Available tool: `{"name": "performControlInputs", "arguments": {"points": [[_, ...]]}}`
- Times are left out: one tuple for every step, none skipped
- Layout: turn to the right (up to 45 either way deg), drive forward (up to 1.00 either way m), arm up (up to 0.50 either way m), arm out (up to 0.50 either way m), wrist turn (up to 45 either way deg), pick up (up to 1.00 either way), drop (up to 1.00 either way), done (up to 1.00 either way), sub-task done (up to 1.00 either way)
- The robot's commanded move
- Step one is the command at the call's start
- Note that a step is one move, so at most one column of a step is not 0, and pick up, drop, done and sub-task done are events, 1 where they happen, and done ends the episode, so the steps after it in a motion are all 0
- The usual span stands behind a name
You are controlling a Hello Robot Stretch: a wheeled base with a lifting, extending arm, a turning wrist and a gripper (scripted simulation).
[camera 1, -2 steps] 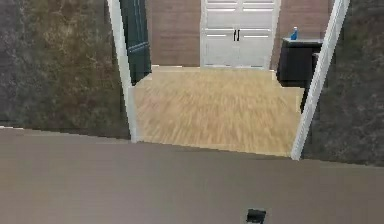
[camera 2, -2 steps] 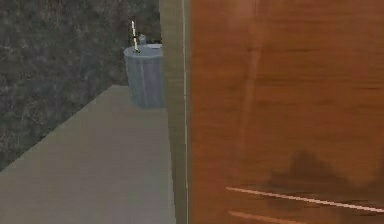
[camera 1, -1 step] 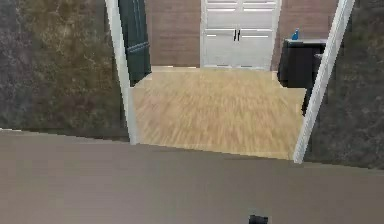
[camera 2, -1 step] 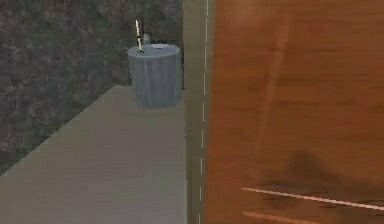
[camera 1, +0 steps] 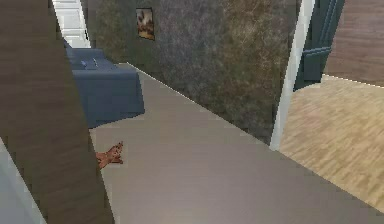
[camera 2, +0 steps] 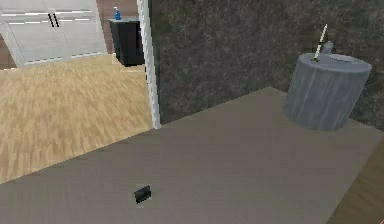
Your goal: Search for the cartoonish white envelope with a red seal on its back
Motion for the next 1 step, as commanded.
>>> {"name": "performControlInputs", "arguments": {"points": [[-3.0,0.00,0.00,0.00,0.0,0.00,0.00,0.00,0.00]]}}
